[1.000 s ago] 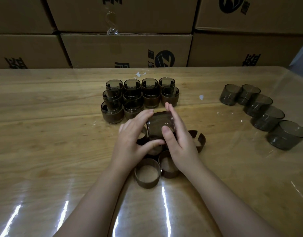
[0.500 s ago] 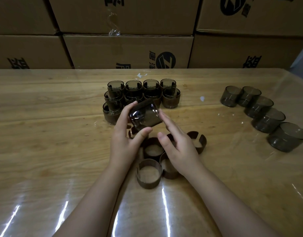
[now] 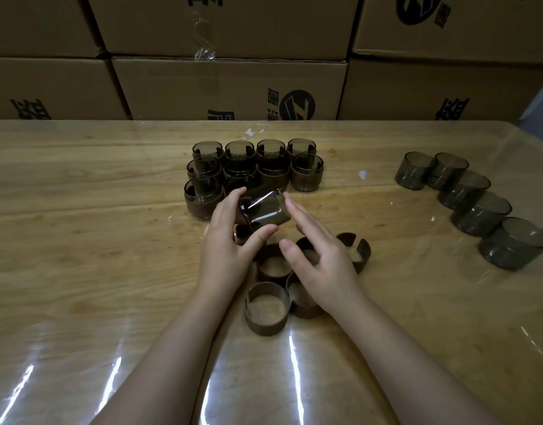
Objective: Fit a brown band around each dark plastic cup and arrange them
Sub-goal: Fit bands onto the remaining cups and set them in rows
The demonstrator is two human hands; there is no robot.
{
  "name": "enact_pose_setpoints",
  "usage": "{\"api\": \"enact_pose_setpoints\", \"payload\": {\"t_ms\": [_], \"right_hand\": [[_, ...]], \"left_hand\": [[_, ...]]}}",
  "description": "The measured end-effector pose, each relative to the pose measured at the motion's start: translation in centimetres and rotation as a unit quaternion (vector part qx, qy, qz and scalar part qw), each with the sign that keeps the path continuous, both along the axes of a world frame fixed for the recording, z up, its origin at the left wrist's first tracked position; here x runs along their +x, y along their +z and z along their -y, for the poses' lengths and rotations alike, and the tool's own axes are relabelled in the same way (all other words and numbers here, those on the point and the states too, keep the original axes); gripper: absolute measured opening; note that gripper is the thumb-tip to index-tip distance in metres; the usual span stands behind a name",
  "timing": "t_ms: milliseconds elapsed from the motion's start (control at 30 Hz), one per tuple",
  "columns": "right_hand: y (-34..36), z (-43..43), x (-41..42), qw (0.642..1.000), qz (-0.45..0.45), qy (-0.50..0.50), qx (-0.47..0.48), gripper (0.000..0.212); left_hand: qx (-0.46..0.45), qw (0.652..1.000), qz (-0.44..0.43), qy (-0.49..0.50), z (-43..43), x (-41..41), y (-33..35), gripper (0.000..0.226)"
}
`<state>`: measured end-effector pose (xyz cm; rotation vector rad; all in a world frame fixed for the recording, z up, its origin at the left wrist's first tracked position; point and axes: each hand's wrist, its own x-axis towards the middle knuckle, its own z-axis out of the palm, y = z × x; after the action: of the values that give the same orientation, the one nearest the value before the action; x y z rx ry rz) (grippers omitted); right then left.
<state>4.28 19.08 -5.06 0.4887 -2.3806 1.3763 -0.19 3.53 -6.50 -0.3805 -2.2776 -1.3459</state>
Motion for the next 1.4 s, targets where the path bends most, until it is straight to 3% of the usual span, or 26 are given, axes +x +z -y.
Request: {"api": "enact_pose_setpoints", "payload": {"t_ms": [367,567,667,833,1133,1400], "right_hand": [[-0.2,-0.2,-0.1,0.999,-0.019,-0.017,-0.022,0.056],[0.1,-0.7,-0.5,0.991,0.071,-0.017,-0.108,0.064],[0.0,-0.9,-0.6,0.989,0.098,-0.031,-0.106,0.07],[-0.1,-0.9,-0.7,0.985,0.074,-0.045,-0.149,0.05],[-0.1,-0.9,-1.4,0.958,0.042,-0.065,-0.275,0.051],[0.2,-0.4,-1.0,0.957,0.025,-0.068,-0.282,0.05]], "left_hand": [[-0.065,0.995,-0.069,-0.043,-0.4,0.6,0.6,0.067],[-0.139,0.98,-0.093,-0.11,-0.9,1.2,1.1,0.069],[-0.121,0.983,-0.069,-0.123,-1.0,1.4,1.2,0.069],[-0.084,0.982,-0.005,-0.168,-1.6,1.3,0.8,0.069],[0.02,0.989,-0.051,-0.135,-2.1,1.3,0.8,0.046],[0.096,0.983,0.025,-0.152,-2.3,1.6,1.2,0.033]]}}
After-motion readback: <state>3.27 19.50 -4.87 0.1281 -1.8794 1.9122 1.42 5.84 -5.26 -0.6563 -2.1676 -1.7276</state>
